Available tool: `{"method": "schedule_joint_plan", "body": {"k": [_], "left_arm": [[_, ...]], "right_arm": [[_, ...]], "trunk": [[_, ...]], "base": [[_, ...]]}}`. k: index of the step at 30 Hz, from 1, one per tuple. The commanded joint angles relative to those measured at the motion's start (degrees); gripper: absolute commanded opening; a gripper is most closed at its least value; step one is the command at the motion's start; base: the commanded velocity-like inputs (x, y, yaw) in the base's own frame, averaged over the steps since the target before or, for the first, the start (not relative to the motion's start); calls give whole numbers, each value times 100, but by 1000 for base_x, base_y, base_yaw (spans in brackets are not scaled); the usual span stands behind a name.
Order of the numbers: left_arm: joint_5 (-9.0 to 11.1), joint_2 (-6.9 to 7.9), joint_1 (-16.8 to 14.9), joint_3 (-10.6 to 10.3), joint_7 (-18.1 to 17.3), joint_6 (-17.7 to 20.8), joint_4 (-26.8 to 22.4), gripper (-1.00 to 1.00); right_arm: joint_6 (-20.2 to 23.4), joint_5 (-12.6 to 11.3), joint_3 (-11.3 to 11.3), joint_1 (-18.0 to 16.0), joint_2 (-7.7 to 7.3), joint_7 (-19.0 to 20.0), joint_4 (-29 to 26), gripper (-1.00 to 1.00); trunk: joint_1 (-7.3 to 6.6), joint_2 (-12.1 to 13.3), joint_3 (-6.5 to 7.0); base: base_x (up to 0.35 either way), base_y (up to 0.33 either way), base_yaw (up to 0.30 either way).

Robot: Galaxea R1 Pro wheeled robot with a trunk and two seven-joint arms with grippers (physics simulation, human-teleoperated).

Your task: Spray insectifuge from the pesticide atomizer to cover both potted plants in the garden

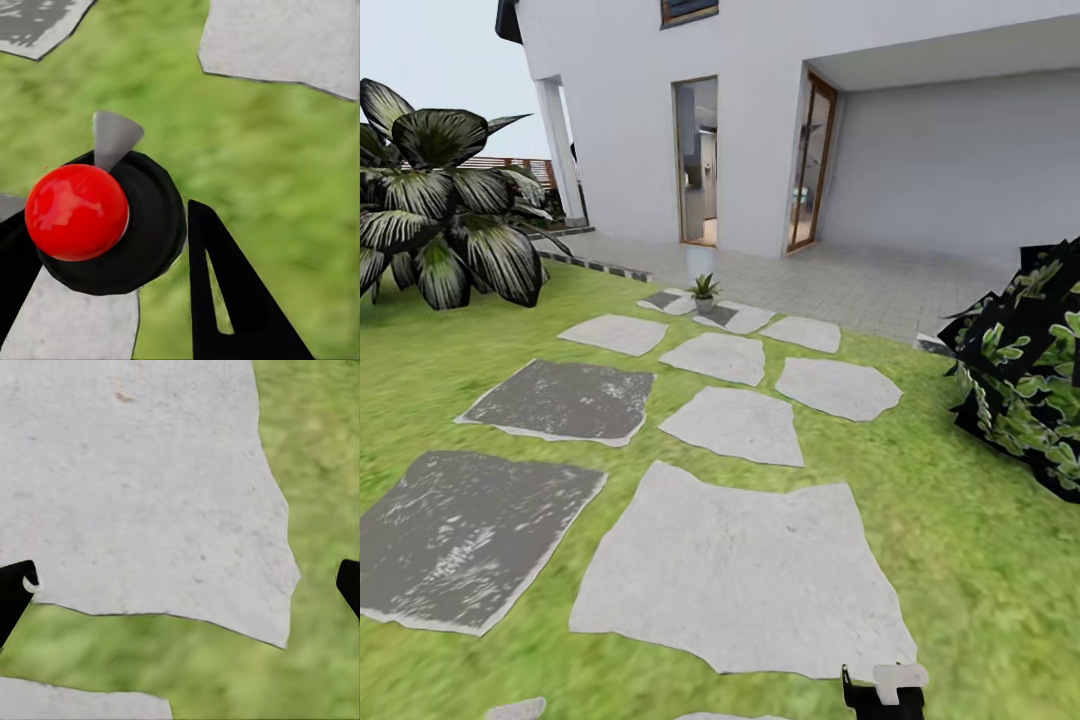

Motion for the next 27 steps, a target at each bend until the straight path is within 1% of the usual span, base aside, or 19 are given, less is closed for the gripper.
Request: {"method": "schedule_joint_plan", "body": {"k": [1,27], "left_arm": [[-60,0,-5,41,9,-22,7,-100],[-60,4,-5,41,11,-17,7,-100]], "right_arm": [[-10,62,-24,-3,2,-40,2,100],[-10,62,-23,-3,2,-40,2,100]], "trunk": [[2,-2,-5],[2,-2,-5]], "base": [[337,0,0],[337,0,0]]}}
